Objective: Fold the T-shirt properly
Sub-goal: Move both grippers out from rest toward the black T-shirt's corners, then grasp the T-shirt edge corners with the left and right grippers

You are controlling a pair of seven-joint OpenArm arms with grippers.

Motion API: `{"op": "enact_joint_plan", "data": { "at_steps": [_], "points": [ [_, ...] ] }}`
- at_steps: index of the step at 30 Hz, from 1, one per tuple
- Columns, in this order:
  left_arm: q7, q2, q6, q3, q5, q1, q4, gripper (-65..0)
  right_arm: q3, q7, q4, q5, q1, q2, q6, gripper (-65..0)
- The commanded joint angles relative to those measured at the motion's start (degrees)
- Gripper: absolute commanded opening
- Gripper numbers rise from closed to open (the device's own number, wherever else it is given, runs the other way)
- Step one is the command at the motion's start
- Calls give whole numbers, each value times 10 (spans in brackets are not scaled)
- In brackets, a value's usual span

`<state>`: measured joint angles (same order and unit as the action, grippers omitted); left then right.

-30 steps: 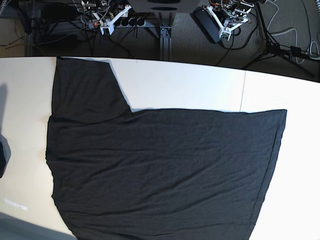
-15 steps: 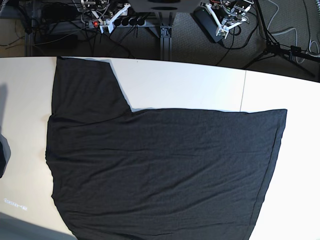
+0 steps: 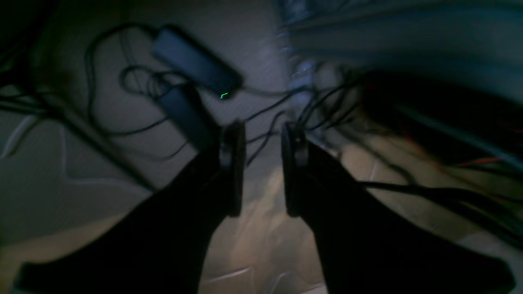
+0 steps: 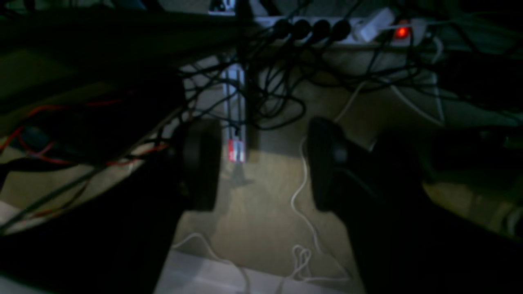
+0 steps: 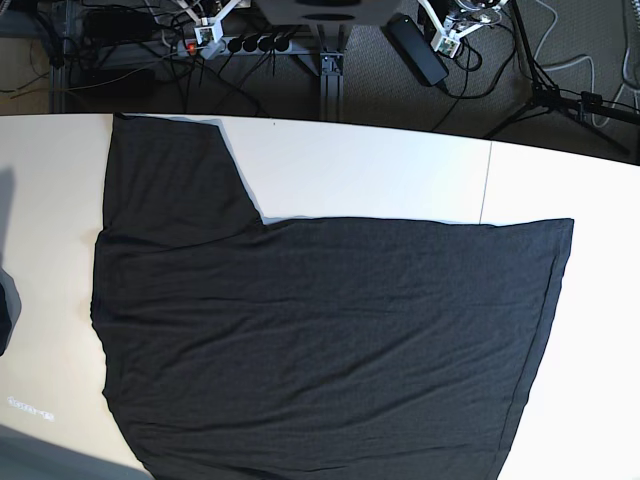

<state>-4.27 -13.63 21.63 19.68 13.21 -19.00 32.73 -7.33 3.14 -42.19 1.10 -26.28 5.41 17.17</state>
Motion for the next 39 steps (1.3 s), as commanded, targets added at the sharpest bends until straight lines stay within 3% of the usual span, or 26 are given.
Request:
{"op": "enact_joint_plan", "data": {
  "at_steps": [1, 4, 10, 15, 19, 24, 27, 33, 39],
  "points": [
    [-6, -13, 43, -24, 15, -17, 26, -493, 0, -5, -21, -9, -20, 9, 20, -312],
    [4, -31, 121, -107, 45, -64, 102, -493, 0, 7, -83, -57, -65, 29, 47, -312],
    [54, -75, 184, -216, 130, -163, 260, -493, 0, 36, -249, -115, -170, 95, 48, -312],
    [54, -104, 184, -288, 174, -242, 391, -493, -4, 77, -417, -138, -261, 152, 47, -312],
    [54, -111, 184, -355, 180, -289, 491, -493, -47, 100, -553, -143, -320, 172, 47, -312],
    [101, -112, 184, -425, 237, -326, 604, -493, -136, 146, -690, -219, -354, 193, 47, -312],
    [148, -113, 184, -455, 287, -337, 652, -488, -213, 182, -745, -298, -348, 198, 45, -311],
    [153, -120, 184, -480, 312, -346, 681, -483, -342, 198, -727, -369, -279, 218, 37, -311],
    [153, -133, 184, -480, 311, -346, 681, -482, -351, 211, -575, -404, -174, 252, 28, -311]
  ]
}}
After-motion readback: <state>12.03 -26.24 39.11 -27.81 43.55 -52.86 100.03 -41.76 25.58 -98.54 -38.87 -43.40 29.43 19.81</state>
